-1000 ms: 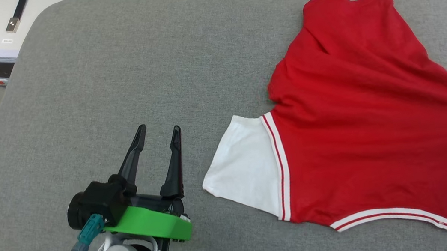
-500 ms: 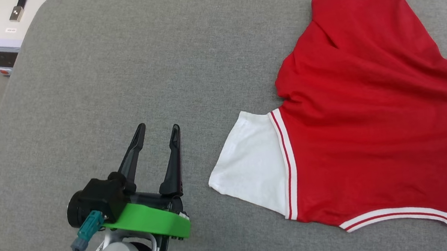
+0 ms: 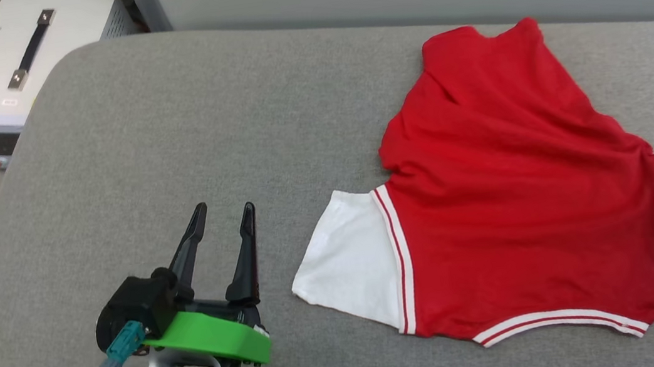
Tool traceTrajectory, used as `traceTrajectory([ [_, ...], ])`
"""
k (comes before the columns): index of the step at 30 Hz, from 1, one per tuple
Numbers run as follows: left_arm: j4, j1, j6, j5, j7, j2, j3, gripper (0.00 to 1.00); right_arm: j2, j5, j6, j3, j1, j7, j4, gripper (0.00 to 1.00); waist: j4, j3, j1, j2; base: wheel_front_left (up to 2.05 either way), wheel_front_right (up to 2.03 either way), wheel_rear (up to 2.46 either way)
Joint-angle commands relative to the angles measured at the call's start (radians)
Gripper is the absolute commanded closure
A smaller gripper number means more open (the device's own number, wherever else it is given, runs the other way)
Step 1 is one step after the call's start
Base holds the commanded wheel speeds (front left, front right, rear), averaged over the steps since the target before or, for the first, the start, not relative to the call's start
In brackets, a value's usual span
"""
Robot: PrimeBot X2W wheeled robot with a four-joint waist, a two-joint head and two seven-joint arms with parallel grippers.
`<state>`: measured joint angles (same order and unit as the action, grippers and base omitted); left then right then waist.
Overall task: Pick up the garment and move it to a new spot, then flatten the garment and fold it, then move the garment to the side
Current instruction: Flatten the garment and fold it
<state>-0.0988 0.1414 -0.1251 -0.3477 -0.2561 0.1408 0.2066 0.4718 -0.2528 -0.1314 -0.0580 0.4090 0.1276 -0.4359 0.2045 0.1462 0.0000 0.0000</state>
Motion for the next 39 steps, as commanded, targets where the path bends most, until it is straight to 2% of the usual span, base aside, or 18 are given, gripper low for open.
traceTrajectory([
  [1,-0.002,-0.015,-0.006,-0.009,-0.006,0.005,-0.003,0.0,-0.019,-0.012,0.001,-0.015,-0.032,-0.036,0.032,0.0,-0.035,-0.047,0.0,0.0,0.0,0.0,0.0],
  [10,-0.009,-0.056,-0.006,-0.055,-0.006,0.002,-0.001,0.0,-0.141,-0.081,0.001,-0.048,-0.244,-0.223,0.294,0.0,-0.072,-0.097,0.0,0.0,0.0,0.0,0.0],
  [15,-0.021,-0.081,-0.006,-0.048,-0.006,0.005,0.015,0.0,-0.195,-0.032,0.001,-0.056,-0.358,-0.318,0.398,0.0,-0.09,-0.108,0.0,0.0,0.0,0.0,0.0],
  [21,-0.057,-0.102,-0.006,-0.035,-0.006,0.016,0.039,0.0,-0.284,-0.014,0.001,-0.073,-0.426,-0.363,0.44,0.0,-0.111,-0.107,0.0,0.0,0.0,0.0,0.0],
  [28,-0.114,-0.081,-0.003,-0.015,0.0,0.036,0.052,0.0,-0.299,-0.01,0.001,-0.066,-0.415,-0.373,0.461,0.0,-0.14,-0.085,0.0,0.0,0.0,0.0,0.0],
  [32,-0.151,-0.049,0.054,0.036,0.152,0.065,0.076,0.0,-0.292,-0.016,0.001,-0.068,-0.41,-0.358,0.467,0.0,-0.156,-0.076,0.0,0.0,0.0,0.0,0.0],
  [36,-0.131,-0.03,0.104,0.018,0.362,0.065,0.079,0.0,-0.284,-0.02,0.001,-0.064,-0.408,-0.345,0.472,0.0,-0.175,-0.061,0.0,0.0,0.0,0.0,0.0],
  [39,-0.114,-0.025,0.123,0.013,0.545,0.08,0.102,0.0,-0.284,-0.022,0.001,-0.058,-0.404,-0.339,0.471,0.0,-0.19,-0.049,0.0,0.0,0.0,0.0,0.0],
])
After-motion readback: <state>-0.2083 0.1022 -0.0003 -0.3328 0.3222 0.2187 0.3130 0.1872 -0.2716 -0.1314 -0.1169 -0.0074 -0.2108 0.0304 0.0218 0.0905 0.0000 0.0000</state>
